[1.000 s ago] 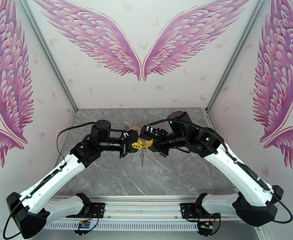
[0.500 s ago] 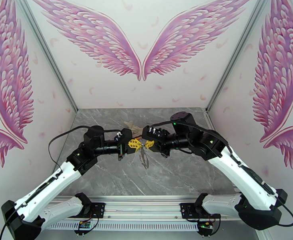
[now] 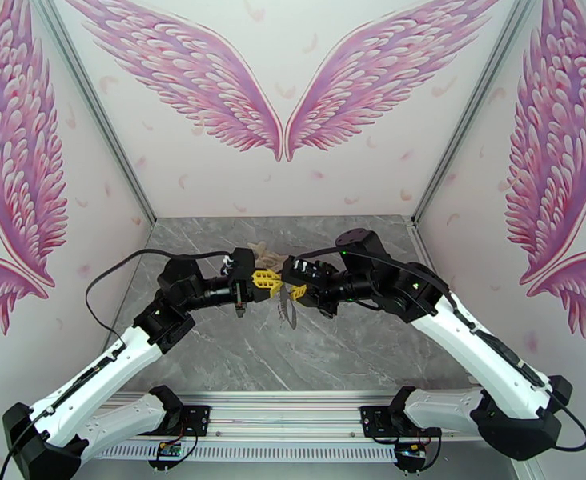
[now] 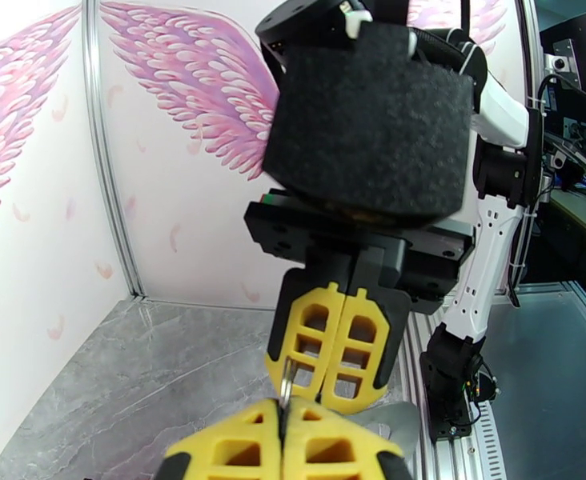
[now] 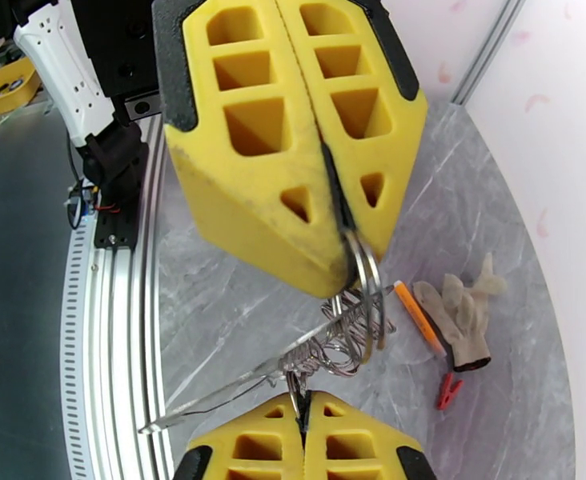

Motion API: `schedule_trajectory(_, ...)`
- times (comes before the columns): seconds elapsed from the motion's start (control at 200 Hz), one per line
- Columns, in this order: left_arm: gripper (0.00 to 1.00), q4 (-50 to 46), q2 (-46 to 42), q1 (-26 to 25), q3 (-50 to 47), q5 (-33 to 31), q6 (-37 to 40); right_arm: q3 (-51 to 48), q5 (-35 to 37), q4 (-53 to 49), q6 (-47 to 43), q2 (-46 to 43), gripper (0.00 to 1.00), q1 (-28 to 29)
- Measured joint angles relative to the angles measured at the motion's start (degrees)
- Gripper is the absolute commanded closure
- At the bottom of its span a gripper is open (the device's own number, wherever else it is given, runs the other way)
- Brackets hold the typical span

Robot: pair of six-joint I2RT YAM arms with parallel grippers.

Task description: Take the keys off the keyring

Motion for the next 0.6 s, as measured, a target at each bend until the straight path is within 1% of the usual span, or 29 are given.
schedule_trajectory(0.105,1.0,-1.18,-0.22,0.0,0.0,-3.15,-0.17,-2.89,2.67,2.43,1.75,-2.1,1.0,-0.31)
schedule_trajectory(0.215,1.0,-3.58,-1.51,0.02,-0.26,-8.72,-1.07,-7.32,7.45,5.01,5.75,-5.49,1.0,-1.86)
schedule_trajectory(0.28,1.0,-4.72,-2.64,0.11,-0.7,-12.74,-2.16,-10.93,10.08,7.21,9.68,-7.67,1.0,-3.67)
schedule_trajectory(0.36,1.0,-6.51,-3.54,0.11,-0.85,-18.27,-4.46,-16.87,12.11,10.75,16.55,-10.56,1.0,-6.29)
schedule_trajectory(0.43,1.0,-8.04,-3.67,0.11,-0.85,-22.43,-6.99,-23.23,12.46,14.75,23.5,-12.9,1.0,-7.98)
schedule_trajectory(0.51,1.0,-10.12,-3.67,0.11,-0.85,-27.04,-9.88,-30.75,11.85,19.67,30.75,-14.27,1.0,-8.57)
schedule_trajectory(0.6,1.0,-13.27,-3.65,0.11,-0.85,-32.57,-13.25,-38.77,11.23,26.08,39.98,-13.9,1.0,-8.72)
